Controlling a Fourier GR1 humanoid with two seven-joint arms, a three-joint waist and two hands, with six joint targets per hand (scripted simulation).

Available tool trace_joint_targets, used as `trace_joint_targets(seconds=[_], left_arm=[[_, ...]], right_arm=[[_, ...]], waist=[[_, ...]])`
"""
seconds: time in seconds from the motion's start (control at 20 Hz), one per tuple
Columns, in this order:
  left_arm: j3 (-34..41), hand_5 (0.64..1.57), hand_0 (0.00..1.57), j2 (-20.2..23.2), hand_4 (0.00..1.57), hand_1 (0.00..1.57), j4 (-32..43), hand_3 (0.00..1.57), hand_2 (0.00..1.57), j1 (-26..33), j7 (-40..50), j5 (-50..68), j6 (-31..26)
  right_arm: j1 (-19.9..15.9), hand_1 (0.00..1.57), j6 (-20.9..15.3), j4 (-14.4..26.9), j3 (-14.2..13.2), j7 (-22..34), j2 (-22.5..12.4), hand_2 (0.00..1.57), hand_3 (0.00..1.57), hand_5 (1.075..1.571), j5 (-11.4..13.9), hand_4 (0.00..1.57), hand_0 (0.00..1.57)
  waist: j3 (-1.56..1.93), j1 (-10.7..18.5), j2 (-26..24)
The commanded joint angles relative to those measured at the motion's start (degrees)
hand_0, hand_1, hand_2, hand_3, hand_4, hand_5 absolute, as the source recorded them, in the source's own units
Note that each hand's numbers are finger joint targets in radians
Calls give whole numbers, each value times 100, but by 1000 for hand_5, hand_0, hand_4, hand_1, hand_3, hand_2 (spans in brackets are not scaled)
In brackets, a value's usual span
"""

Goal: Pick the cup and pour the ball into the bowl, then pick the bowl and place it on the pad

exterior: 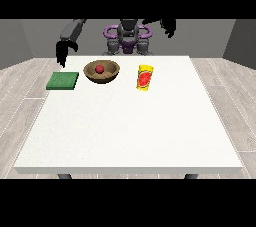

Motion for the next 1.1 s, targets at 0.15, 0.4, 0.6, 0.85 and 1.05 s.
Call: trace_joint_targets(seconds=[0.15, 0.4, 0.6, 0.85, 1.05], left_arm=[[1706, 1497, 0, 1410, 317, 0, -198, 0, 0, -113, -440, 2507, -2345], [2679, 1511, 0, 2480, 333, 0, 638, 0, 0, -262, -615, 3250, -3282], [2838, 1509, 0, 2750, 300, 0, 691, 0, 0, -231, -531, 3465, -3466], [3072, 1508, 0, 3093, 279, 0, 898, 0, 0, 70, -563, 3642, -3680], [3054, 1507, 0, 3088, 267, 0, 765, 0, 0, 208, -513, 3712, -3693]], right_arm=[[140, 0, -482, -149, -56, -242, 363, 0, 0, 1569, 60, 0, 0], [-109, 0, -654, -252, 173, -394, 766, 0, 0, 1568, 94, 0, 0], [-608, 0, -734, 654, 137, -781, 696, 0, 0, 1569, 249, 0, 0], [-824, 0, -627, 1407, 241, -1169, 663, 0, 0, 1568, 422, 0, 0], [-739, 0, -887, 1695, 356, -1606, 935, 0, 0, 1570, 651, 0, 0]], waist=[[52, 512, 328], [66, 282, 757], [75, 255, 801], [75, 113, 730], [75, 160, 696]])
